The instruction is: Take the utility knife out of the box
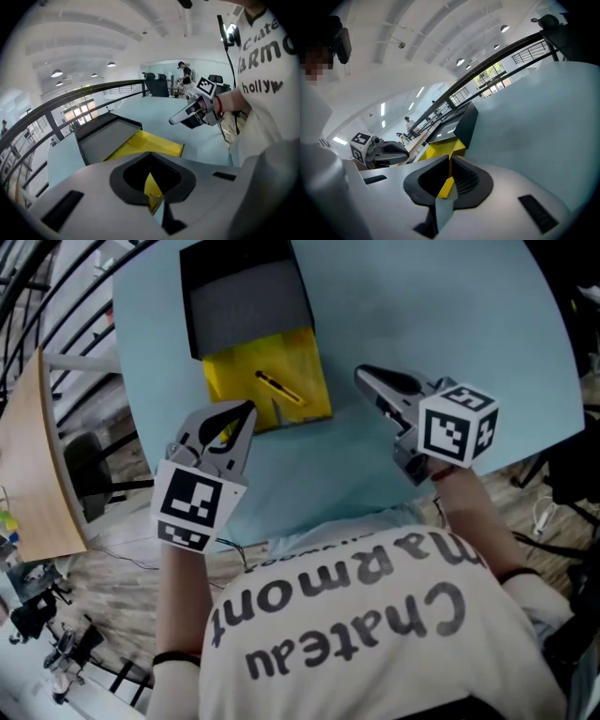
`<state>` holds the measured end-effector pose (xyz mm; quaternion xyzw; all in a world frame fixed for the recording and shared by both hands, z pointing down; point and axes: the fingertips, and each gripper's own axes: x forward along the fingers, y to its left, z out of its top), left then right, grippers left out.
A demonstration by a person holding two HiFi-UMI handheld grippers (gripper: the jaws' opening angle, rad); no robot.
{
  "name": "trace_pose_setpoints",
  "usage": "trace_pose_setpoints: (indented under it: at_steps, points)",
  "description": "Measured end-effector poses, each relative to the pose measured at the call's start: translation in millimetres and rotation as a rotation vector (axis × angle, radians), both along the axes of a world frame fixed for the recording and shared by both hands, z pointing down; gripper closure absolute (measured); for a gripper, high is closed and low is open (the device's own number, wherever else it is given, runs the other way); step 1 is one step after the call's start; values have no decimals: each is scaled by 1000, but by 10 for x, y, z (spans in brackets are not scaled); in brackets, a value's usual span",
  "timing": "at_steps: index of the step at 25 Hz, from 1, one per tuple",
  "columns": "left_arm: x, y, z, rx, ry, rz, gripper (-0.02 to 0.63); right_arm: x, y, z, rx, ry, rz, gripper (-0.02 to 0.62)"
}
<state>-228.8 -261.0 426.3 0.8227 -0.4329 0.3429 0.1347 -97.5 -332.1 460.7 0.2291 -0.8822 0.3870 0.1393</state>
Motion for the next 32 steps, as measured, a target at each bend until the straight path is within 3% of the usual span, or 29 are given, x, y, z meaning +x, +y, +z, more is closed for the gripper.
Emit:
trace_pose_setpoints:
  at_steps: [8,18,20,23,28,32]
  points:
    - [107,-158,448,-90,-235,243,603,114,-159,113,-14,-6,6,551]
    - [133,-276,763,-180,-359,418,598,230,-174,237,-51,-9,19,551]
    - [103,-286,802,-202,-380,448,525,225,-199,230,-52,-14,23,551]
    - [52,-234,856,-231,-419,497,481,229,-160,220,-48,-20,30,551]
    - [-24,-163,1011,-291,-527,620,466,265,-141,312,-61,-14,49,551]
    - [47,-194,1066,-316,-559,666,466,314,-153,325,-70,-20,50,551]
